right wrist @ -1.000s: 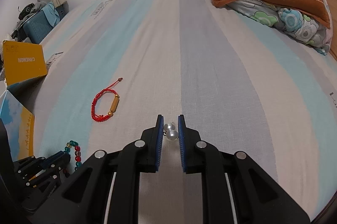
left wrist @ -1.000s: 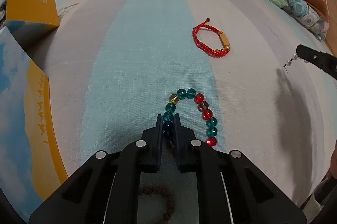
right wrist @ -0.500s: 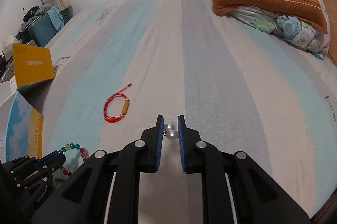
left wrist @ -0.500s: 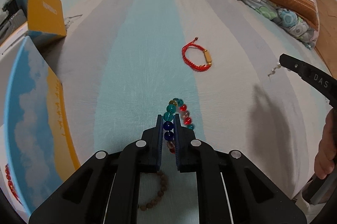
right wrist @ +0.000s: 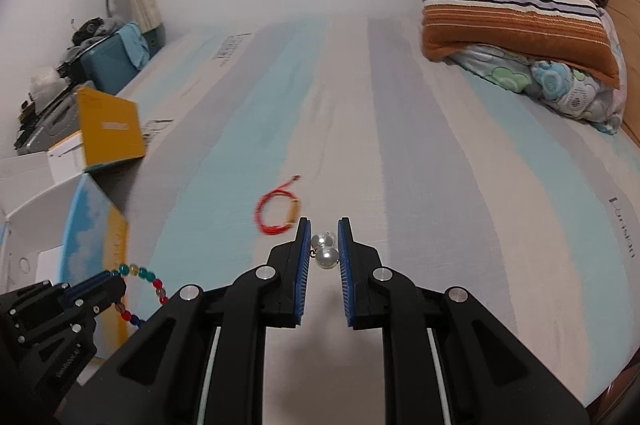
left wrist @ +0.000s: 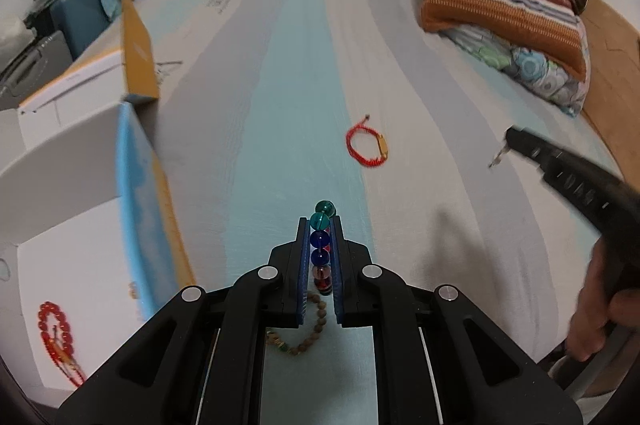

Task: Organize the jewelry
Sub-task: 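Lift both held bracelets and carry them toward the white box, then lower both bracelets into the white box and open both tools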

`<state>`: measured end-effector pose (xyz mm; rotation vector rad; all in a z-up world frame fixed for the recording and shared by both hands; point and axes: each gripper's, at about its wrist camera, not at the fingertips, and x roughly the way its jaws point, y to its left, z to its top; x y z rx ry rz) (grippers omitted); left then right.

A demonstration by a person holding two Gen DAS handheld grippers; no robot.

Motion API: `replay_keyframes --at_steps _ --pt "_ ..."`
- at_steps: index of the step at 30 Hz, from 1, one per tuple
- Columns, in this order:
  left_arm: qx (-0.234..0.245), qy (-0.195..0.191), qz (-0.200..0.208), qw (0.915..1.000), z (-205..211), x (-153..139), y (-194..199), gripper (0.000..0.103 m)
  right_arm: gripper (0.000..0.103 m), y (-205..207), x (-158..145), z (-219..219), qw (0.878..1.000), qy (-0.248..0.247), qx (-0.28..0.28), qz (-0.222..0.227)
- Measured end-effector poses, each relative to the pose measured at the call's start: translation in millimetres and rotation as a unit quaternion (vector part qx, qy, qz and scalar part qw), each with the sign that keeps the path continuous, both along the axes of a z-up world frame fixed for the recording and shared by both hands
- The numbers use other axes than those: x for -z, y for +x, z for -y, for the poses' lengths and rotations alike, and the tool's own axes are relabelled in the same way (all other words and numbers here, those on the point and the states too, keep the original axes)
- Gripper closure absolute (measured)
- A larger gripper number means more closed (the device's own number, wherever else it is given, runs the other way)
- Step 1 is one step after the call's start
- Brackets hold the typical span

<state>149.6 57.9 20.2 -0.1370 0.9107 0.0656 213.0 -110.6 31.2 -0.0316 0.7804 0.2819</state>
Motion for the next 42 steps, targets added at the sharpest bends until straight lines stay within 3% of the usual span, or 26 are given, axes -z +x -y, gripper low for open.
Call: replay_keyframes --at_steps 9,19,30,42 --pt "-0.049 -0.006 0.047 0.9977 -48 -51 -49 0.094 0.090 -38 -30 -68 0.999 0.003 -0.052 0.016" --pt "-0.126 -0.009 0.076 0.9891 -128 -75 -109 0.094 0.090 -84 -60 -156 0.992 0.004 -0.122 0.043" --pt "-0.200 0.000 0.056 0.9782 -210 -60 -158 0.094 0.090 -128 -40 -260 0.979 -0.020 -0.201 0.032" --pt "-0.231 -0.004 0.000 0.9729 -257 -19 -165 0.094 0.090 -127 14 -311 0.975 -0.062 -0.212 -0.032"
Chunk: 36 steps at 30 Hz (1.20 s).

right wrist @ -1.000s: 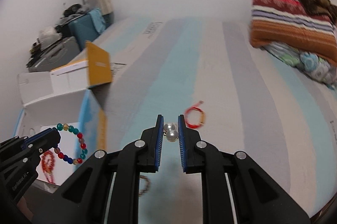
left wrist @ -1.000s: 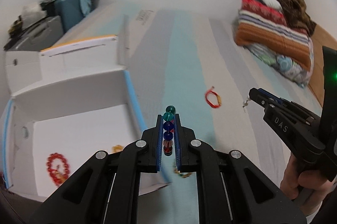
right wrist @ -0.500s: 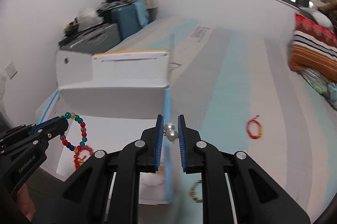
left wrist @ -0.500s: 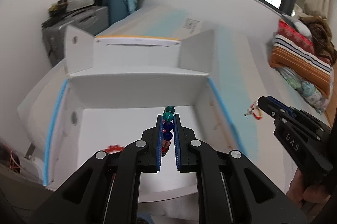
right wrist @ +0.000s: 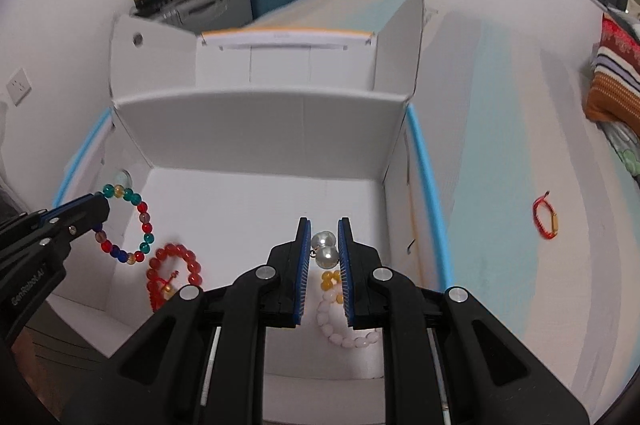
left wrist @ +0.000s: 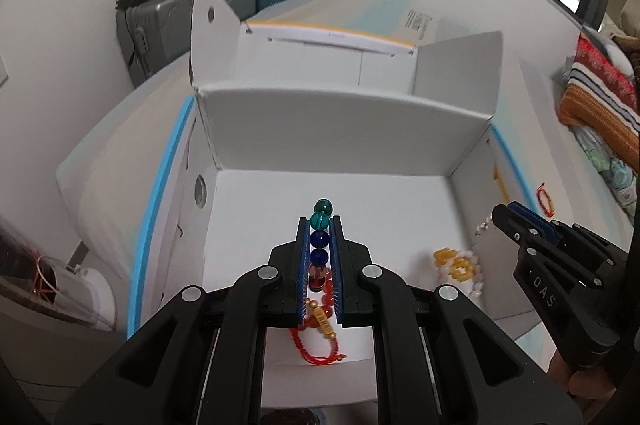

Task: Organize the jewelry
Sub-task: 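Lower both bracelets into the white box and open both tools, then move both tools back over the remaining bracelets on the bed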

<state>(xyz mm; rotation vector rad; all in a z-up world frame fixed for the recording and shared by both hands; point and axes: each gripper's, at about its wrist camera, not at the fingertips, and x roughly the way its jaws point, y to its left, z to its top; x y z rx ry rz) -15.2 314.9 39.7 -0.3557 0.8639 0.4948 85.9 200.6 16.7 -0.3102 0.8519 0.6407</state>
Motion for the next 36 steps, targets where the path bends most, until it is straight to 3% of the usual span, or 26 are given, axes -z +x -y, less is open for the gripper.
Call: replay_keyframes --at_steps 11,18,20,21,23,24,25,26,28,31,36 --pt "-0.002 -0.018 -0.044 0.9989 -14 34 15 0.094 0.090 9 39 -14 0.998 -0.040 0.009 -0.039" --pt "-0.008 -0.022 -0.051 0.9984 -19 40 18 0.093 0.089 8 36 -19 0.998 -0.041 0.009 -0.036" --pt "-0.010 -0.021 -0.046 0.9987 -18 37 18 0.091 0.086 8 35 -17 0.999 -0.036 0.010 -0.039" --pt "-0.010 -0.022 -0.043 0.9988 -17 35 17 0.089 0.077 7 33 -16 0.999 -0.032 0.009 -0.039" --pt "-0.014 -0.018 -0.035 0.9991 -14 30 15 0.070 0.062 4 24 -10 0.999 -0.022 0.011 -0.028" --pt "-0.018 -0.011 -0.028 0.9994 -13 26 13 0.052 0.053 3 18 -6 1.000 -0.016 0.013 -0.021" --pt "-0.021 -0.005 -0.021 0.9996 -10 21 11 0.042 0.046 3 13 -2 1.000 -0.010 0.015 -0.018" --pt "-0.021 0.001 -0.014 0.9997 -8 17 10 0.038 0.043 3 5 4 1.000 0.000 0.017 -0.013" --pt "-0.017 0.010 -0.003 0.9998 -1 8 9 0.022 0.033 4 -9 14 1.000 0.011 0.023 0.000" --pt "-0.010 0.026 0.015 0.9995 14 -5 9 0.008 0.018 9 -29 34 0.999 0.019 0.040 0.026" --pt "0.030 0.034 0.027 0.9986 46 -17 21 0.006 0.010 26 -51 69 0.995 0.022 0.076 0.060"
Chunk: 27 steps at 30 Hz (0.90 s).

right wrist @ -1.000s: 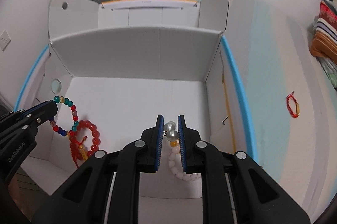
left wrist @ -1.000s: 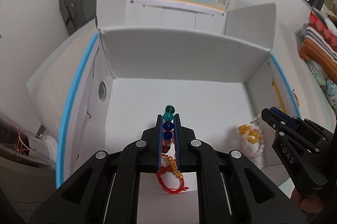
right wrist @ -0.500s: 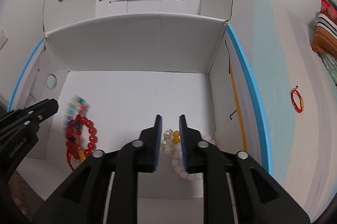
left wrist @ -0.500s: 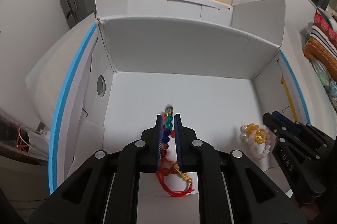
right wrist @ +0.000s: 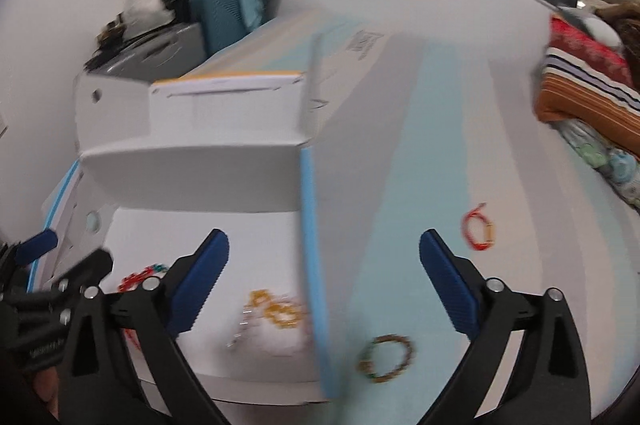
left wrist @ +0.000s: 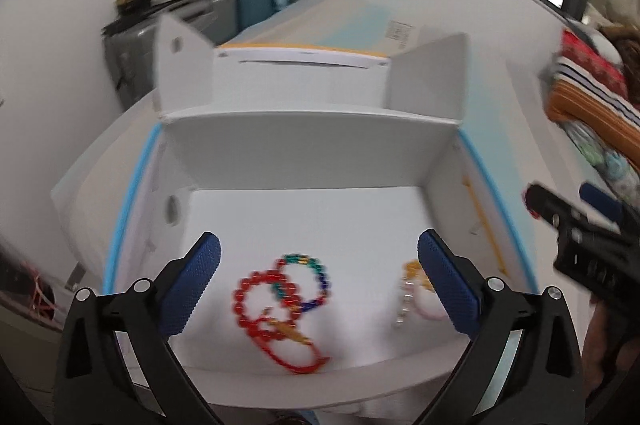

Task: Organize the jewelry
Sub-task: 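Move both tools back over the remaining bracelets on the bed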

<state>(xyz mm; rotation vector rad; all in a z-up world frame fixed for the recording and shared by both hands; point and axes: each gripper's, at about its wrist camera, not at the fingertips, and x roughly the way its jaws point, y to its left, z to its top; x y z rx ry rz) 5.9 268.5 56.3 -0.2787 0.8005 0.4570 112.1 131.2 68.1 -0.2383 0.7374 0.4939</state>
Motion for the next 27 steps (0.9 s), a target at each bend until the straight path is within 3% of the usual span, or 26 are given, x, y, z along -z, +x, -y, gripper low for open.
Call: replay_keyframes --at_steps 8,17,27 --pt "0.073 0.004 0.005 0.9973 69 -7 36 0.006 0.009 36 -6 67 0.999 -0.001 0.054 0.001" --pt "0.149 0.005 0.015 0.9887 161 -13 76 0.006 0.009 70 -6 145 0.994 0.001 0.112 -0.009" --pt "0.216 0.026 -0.026 0.9756 254 25 115 0.006 0.009 109 17 204 0.987 -0.008 0.155 -0.036"
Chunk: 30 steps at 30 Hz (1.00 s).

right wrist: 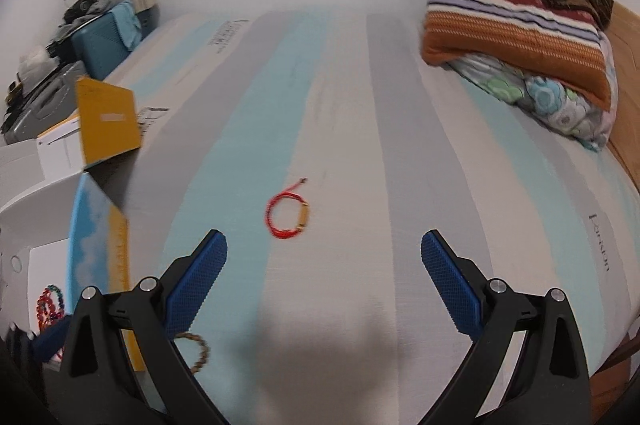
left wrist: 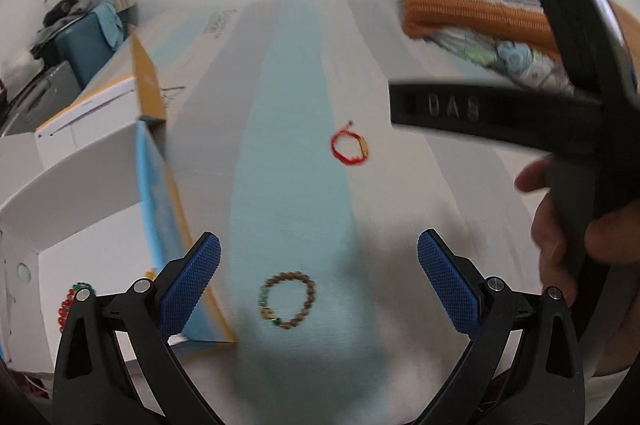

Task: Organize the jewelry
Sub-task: 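Move both tools back over the remaining bracelets on the bed, then grasp the brown wooden bead bracelet with left tool while right tool grasps red string bracelet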

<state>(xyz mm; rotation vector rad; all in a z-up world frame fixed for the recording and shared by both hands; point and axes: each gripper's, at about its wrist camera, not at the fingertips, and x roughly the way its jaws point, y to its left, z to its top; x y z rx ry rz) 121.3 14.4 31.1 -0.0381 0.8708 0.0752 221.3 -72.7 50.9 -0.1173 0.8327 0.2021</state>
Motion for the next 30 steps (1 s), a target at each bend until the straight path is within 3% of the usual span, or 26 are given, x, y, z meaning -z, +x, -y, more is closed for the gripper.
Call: replay_keyframes --at_steps 7,18,30 --pt "-0.022 -0.010 -0.021 0.9995 0 37 21 0.006 0.009 28 31 7 1.000 0.010 0.001 -0.019" --pt "-0.037 -0.020 -0.067 0.9969 -14 90 47 0.006 0.010 74 87 -18 0.999 0.003 -0.021 -0.039" --pt "-0.036 -0.043 -0.102 0.9932 -20 125 52 0.007 0.030 117 133 -26 0.997 -0.015 -0.021 -0.076"
